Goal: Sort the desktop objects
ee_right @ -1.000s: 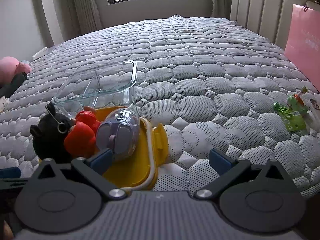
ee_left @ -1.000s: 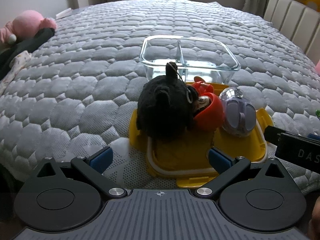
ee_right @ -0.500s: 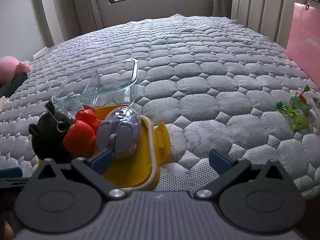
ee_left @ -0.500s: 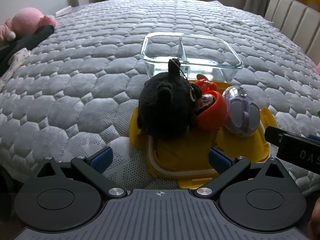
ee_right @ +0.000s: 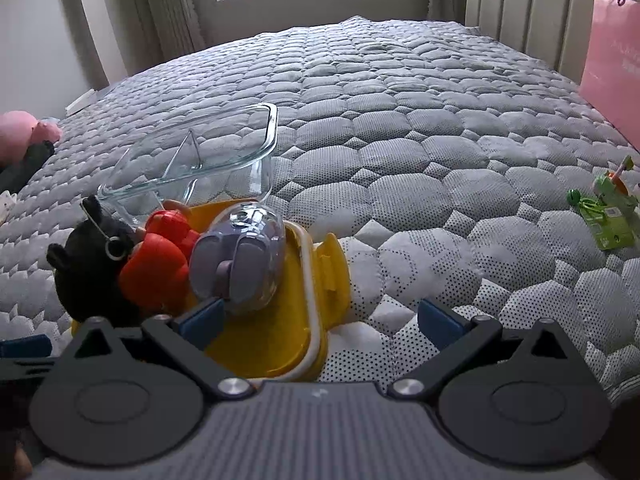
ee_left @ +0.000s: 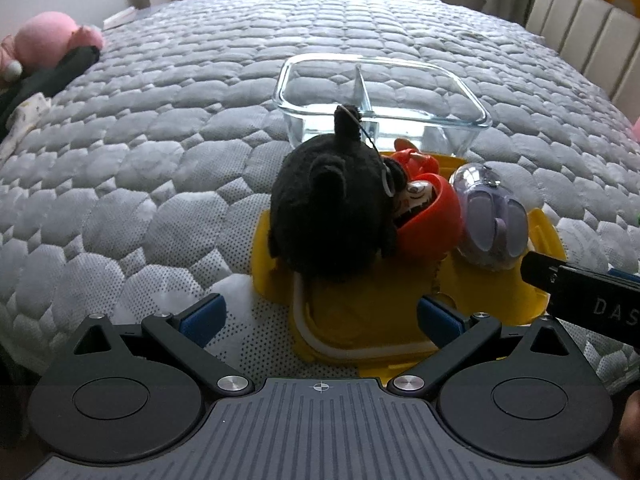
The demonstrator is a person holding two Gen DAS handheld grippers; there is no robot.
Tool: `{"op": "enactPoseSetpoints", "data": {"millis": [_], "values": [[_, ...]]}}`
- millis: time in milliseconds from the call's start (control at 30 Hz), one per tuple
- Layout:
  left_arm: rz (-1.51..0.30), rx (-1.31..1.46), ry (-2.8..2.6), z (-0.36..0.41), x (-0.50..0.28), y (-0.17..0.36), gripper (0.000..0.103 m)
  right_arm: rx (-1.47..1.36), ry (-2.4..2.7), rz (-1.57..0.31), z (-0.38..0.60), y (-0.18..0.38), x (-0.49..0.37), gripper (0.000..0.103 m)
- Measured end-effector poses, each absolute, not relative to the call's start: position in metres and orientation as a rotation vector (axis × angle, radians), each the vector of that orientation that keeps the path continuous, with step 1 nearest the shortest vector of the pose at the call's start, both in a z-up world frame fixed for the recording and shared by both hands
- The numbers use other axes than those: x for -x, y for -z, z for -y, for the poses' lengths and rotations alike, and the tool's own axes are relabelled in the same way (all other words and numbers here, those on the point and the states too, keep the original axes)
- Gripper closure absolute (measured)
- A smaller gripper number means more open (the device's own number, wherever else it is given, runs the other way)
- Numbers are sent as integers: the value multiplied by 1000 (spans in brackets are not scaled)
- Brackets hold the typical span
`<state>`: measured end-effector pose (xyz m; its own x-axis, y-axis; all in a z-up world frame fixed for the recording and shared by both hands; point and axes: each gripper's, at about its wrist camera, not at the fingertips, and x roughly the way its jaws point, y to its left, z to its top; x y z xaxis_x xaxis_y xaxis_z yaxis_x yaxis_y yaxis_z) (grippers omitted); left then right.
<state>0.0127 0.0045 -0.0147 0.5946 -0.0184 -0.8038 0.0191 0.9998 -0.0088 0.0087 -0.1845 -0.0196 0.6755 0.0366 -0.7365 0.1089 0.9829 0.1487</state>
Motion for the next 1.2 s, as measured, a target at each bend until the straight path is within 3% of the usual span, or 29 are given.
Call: {"op": "enactPoseSetpoints", "data": {"millis": [1200], "values": [[-946,7,27,-7,-14,13,0,-180,61,-830,179,12,-4,0]]}}
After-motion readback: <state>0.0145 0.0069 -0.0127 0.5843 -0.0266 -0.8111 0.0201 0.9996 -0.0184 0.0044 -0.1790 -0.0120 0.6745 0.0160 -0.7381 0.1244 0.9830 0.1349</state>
